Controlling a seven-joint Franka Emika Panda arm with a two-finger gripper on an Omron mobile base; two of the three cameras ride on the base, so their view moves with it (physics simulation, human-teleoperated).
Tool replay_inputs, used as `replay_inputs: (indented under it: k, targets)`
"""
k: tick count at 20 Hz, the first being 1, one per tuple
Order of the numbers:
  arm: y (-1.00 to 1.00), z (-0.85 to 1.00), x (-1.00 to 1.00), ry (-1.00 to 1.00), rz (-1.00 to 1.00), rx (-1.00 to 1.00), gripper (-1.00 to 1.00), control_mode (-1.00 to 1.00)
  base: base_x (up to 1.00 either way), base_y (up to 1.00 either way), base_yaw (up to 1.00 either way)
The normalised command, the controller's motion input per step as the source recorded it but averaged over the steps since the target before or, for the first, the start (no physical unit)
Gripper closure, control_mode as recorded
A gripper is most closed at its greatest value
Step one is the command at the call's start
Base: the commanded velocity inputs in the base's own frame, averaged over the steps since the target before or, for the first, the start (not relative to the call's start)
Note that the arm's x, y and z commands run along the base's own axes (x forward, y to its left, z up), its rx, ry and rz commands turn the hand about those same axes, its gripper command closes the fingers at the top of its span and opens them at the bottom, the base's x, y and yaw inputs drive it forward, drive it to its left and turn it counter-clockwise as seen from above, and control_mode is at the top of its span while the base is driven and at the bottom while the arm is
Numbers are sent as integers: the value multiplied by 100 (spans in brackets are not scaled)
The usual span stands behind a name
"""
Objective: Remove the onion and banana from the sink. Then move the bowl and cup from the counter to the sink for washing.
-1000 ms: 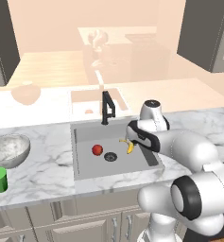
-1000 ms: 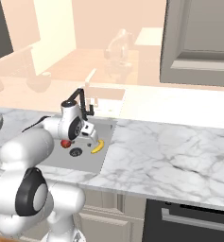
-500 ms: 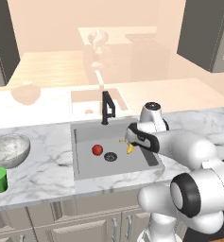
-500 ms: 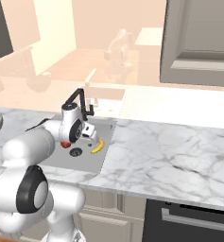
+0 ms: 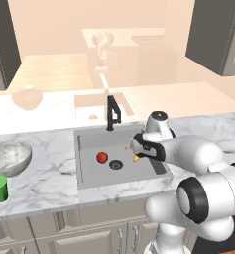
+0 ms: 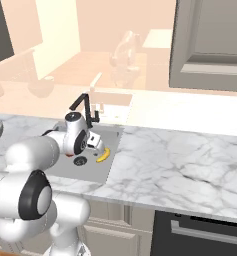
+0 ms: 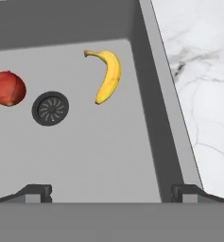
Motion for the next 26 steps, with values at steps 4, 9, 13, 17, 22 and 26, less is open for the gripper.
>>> replay_inputs:
  k: [4,9,13,17,22,26]
  targets:
    - [3,-5,14,0,-6,4,-100,-100,0,0,0]
    - [4,-2,16,1,-9,7,-100,-100,0,0,0]
    - [2,-5,14,0,-7,3,-100,-100,0,0,0]
    - [3,-9,13,0,-7,1,-100,-100,0,0,0]
    - [3,-10,12,0,-6,0,-100,-100,0,0,0]
    - [2,-11,12,0,-7,0,-100,-100,0,0,0]
